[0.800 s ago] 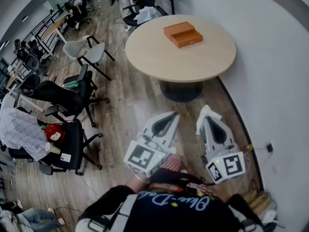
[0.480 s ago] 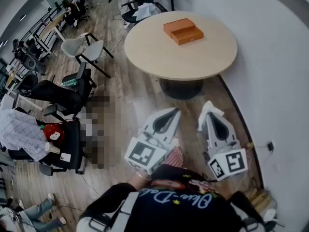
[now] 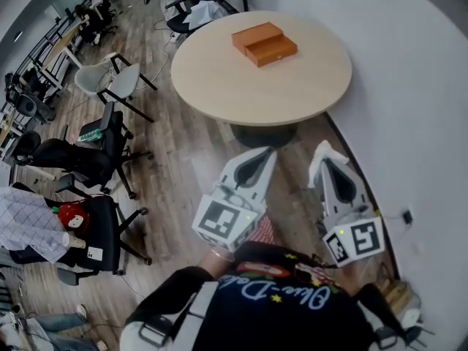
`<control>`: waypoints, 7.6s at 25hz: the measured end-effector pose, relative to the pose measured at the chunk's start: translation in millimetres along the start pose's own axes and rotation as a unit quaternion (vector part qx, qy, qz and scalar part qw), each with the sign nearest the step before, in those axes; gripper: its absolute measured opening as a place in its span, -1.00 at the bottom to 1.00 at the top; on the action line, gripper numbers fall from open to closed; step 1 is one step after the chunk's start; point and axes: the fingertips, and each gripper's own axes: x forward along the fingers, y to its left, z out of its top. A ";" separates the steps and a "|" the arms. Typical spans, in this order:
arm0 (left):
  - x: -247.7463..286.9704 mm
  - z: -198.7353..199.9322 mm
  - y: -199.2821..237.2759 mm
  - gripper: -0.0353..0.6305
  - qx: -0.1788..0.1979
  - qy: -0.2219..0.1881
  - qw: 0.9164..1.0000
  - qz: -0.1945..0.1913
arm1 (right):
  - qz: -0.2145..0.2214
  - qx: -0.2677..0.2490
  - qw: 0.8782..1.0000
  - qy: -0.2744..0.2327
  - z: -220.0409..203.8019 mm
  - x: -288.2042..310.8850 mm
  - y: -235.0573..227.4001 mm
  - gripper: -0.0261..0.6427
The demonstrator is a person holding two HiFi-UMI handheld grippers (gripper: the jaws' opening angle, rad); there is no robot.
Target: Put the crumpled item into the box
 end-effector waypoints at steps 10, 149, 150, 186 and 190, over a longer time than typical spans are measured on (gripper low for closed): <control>62.0 0.2 54.5 -0.92 -0.003 0.003 1.000 -0.003 | 0.009 0.004 1.000 0.003 5.0 74.6 -37.0 -0.92; 353.5 -115.8 430.2 -0.92 -0.078 0.128 0.957 0.247 | 0.246 -0.176 0.890 0.340 -240.9 627.0 -238.7 -0.91; 353.1 -116.0 430.0 -0.92 -0.077 0.128 0.957 0.247 | 0.248 -0.179 0.888 0.344 -244.1 626.4 -238.7 -0.91; 339.7 -44.9 380.1 -0.92 -0.009 0.114 0.963 0.245 | 0.218 -0.010 0.965 0.148 -70.5 546.8 -232.1 -0.92; 340.9 -33.0 367.0 -0.92 0.001 0.108 0.965 0.241 | 0.229 -0.006 0.966 0.124 -50.7 531.6 -228.0 -0.92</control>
